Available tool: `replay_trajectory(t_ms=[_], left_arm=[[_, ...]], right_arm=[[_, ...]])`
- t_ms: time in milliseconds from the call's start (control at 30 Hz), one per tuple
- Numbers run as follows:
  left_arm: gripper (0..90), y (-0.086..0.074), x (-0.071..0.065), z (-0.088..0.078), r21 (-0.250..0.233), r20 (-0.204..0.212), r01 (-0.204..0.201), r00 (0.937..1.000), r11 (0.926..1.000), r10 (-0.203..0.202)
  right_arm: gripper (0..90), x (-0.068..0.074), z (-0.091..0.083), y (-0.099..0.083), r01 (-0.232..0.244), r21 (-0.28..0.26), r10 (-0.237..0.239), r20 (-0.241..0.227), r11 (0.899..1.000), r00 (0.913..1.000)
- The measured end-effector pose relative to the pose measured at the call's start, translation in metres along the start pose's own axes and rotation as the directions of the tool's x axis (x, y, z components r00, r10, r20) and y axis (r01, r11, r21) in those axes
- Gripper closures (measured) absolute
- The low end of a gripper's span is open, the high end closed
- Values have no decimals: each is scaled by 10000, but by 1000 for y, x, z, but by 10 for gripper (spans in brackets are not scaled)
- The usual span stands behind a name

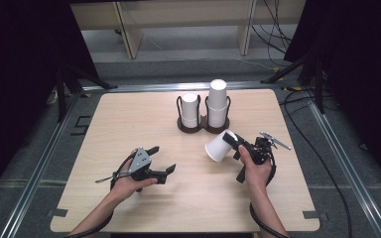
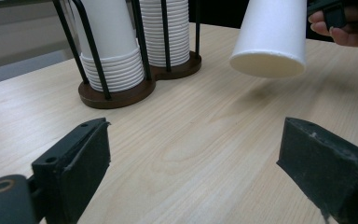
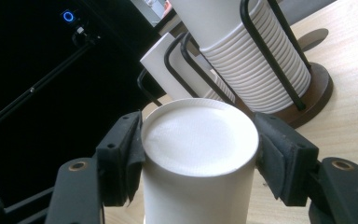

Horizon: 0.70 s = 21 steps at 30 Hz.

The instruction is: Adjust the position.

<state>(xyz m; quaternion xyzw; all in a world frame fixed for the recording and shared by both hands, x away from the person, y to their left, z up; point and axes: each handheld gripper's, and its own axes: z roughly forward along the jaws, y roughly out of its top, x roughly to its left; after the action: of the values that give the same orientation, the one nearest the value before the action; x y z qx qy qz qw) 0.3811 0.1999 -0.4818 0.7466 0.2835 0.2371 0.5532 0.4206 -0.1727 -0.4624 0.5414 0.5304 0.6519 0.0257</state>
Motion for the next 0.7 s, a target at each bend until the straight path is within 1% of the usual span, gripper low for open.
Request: replay_trajectory(t_ms=[100, 133, 200, 233, 267, 300, 333, 367, 400, 433, 500, 533, 567, 600, 633, 667, 700], left_arm=[[85, 1, -1, 2, -27, 42, 25, 10000, 10000, -25], [85, 1, -2, 6, -241, 198, 3, 9998, 9997, 1], [78, 3, -5, 9, -5, 343, 72, 9994, 10000, -72], [73, 4, -6, 12, 39, 447, 120, 9989, 9999, -122], [69, 4, -7, 15, -50, 540, 172, 9984, 9998, -169], [66, 5, -8, 17, 11, 595, 131, 9981, 9999, -132], [62, 5, -8, 17, 11, 595, 131, 9981, 9999, -132], [51, 6, -10, 24, 57, 714, 94, 9974, 9999, -98], [41, 6, -10, 24, 57, 714, 94, 9974, 9999, -98], [28, 8, -15, 30, 168, 892, 49, 9960, 9998, -64], [15, 8, -17, 34, 99, 966, 37, 9953, 9999, -47], [0, 9, -20, 37, 130, 1034, 0, 9946, 9999, -14], [0, 9, -22, 40, 47, 1086, 16, 9941, 10000, -21], [0, 10, -23, 40, 116, 1107, -29, 9939, 9999, 16], [0, 10, -24, 41, 116, 1140, -74, 9935, 9999, 61], [0, 11, -26, 42, 71, 1168, -47, 9931, 10000, 39], [0, 11, -27, 43, 4, 1229, -84, 9924, 10000, 83]], right_arm=[[367, -1, 0, 0, 7, 13, -7, 99, 10000, 10000], [367, -1, 0, 0, -4, -12, 4, 47, 10000, 10000], [367, -2, 0, 0, -210, -49, 210, -160, 9998, 9997], [367, -3, 1, 1, -272, -86, 272, -82, 9996, 9996], [367, -3, 1, 1, -324, -103, 323, -151, 9994, 9994], [367, -3, 1, 1, -499, -58, 498, -108, 9987, 9987], [367, -3, 1, 1, -499, -58, 498, -108, 9987, 9987], [367, -3, -1, 1, -790, -61, 790, -67, 9969, 9969], [367, -3, -1, 0, -938, -96, 937, -123, 9955, 9955], [367, -5, -1, 0, -954, -127, 954, -68, 9954, 9954], [367, -5, -2, -1, -960, -125, 959, -60, 9953, 9954], [367, -6, -2, -3, -1164, -97, 1164, -29, 9931, 9932], [367, -6, -2, -3, -1316, -64, 1316, 70, 9913, 9913], [367, -5, -2, -4, -1457, -20, 1457, -20, 9893, 9893], [367, -4, -2, -4, -1682, 54, 1682, 62, 9857, 9857], [367, -6, -1, -5, -1367, -7, 1367, -37, 9906, 9906], [367, -6, 0, -6, -1257, -53, 1257, -8, 9921, 9921]])
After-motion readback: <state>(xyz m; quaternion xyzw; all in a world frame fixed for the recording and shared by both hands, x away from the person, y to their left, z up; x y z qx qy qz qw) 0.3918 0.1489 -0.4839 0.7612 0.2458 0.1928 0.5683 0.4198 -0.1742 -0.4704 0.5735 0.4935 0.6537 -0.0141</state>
